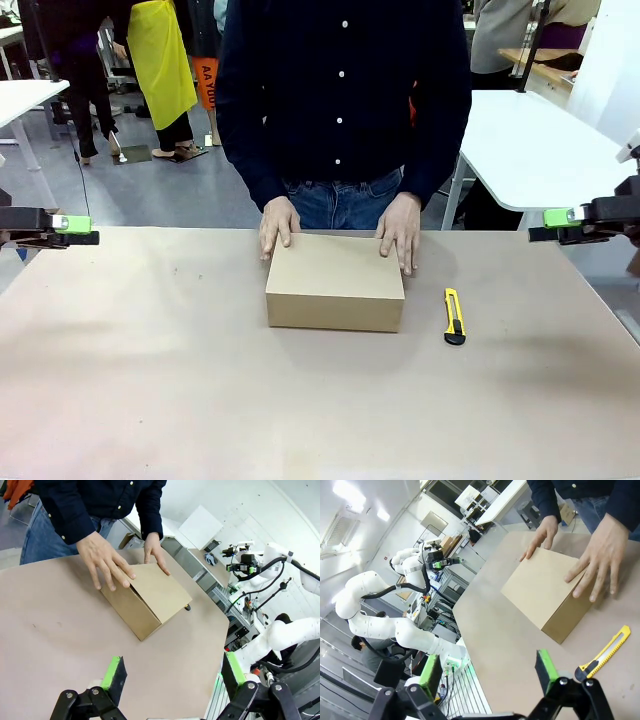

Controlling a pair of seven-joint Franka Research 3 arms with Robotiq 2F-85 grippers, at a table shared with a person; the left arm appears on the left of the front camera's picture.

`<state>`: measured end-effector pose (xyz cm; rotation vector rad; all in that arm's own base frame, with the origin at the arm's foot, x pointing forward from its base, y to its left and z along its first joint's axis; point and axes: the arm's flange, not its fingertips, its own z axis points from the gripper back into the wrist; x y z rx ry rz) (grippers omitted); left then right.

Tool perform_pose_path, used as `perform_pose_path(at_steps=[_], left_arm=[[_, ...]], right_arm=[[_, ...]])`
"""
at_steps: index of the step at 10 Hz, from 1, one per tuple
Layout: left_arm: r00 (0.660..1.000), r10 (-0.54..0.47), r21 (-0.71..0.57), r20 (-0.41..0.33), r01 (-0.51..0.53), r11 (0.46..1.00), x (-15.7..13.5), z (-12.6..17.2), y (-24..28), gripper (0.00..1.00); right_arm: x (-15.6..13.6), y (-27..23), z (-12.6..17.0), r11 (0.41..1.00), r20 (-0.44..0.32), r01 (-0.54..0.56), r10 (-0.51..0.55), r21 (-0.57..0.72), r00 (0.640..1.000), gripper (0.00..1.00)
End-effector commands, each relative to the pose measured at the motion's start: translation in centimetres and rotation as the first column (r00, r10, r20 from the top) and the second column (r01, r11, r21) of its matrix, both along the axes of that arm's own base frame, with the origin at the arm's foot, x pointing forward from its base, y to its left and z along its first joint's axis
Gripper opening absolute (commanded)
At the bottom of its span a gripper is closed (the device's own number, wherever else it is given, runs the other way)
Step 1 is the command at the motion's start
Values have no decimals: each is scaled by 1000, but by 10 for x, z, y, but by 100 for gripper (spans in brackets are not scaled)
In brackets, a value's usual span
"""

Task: Pack the items into the box.
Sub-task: Close the Mailer Box.

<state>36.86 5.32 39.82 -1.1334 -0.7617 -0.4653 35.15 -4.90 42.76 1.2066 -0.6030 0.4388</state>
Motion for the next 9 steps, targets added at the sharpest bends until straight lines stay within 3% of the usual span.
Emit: perform_pose_path(at_steps=[1,9], left_arm=[[1000,-6,-1,20,6,1000,-2,1,2,100],[1000,-6,-1,20,6,1000,-2,1,2,100]], right_arm=[[1,1,2,1000,4,16,-16,8,1000,100],[1,1,2,1000,4,16,-16,8,1000,100]])
